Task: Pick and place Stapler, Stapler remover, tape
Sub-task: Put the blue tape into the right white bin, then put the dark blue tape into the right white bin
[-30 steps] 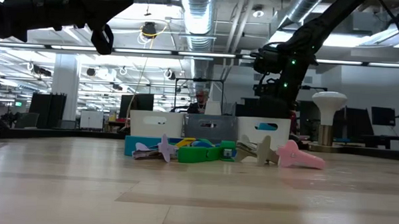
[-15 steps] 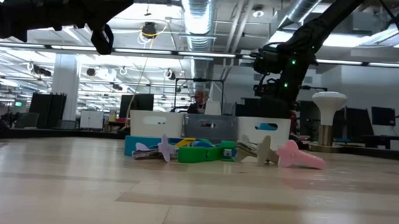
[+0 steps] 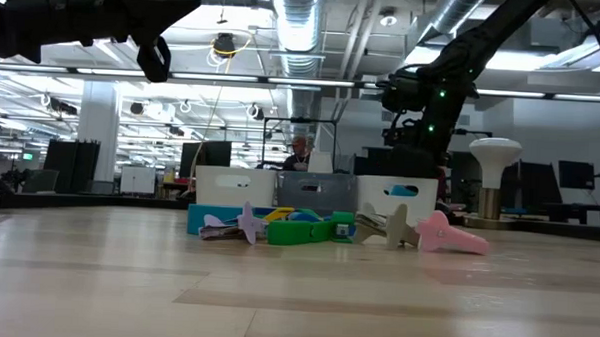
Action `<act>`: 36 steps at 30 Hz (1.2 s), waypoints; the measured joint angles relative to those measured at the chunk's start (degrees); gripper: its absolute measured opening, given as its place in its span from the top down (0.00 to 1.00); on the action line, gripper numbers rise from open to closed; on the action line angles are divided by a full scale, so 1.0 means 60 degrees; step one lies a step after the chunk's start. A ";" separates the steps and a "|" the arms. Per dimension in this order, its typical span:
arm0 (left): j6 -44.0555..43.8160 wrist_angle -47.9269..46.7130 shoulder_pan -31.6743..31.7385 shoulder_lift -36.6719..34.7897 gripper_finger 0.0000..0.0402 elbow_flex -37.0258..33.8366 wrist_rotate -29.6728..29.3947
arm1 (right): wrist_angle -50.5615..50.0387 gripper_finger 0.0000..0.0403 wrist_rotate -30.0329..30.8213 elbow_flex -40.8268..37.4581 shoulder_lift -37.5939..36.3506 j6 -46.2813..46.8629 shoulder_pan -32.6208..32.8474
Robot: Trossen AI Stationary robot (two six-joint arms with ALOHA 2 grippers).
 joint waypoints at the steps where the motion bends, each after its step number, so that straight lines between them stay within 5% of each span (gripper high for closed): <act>1: 0.0000 0.0000 0.0000 -0.0004 0.99 0.0000 0.0000 | -0.0016 0.83 0.0001 0.0000 0.0000 0.0000 0.0003; 8: -0.0003 -0.0001 0.0000 -0.0003 0.99 0.0000 0.0000 | 0.0001 0.80 0.0001 0.0000 0.0000 0.0025 0.0003; 22: 0.0000 -0.0003 0.0004 -0.0003 0.99 0.0000 0.0000 | 0.0131 0.56 0.0003 0.0000 0.0000 0.0020 -0.0001; 36: 0.0000 0.0000 0.0000 0.0000 0.99 0.0000 0.0000 | 0.0918 0.62 0.0992 0.0000 0.0000 -0.0153 0.0003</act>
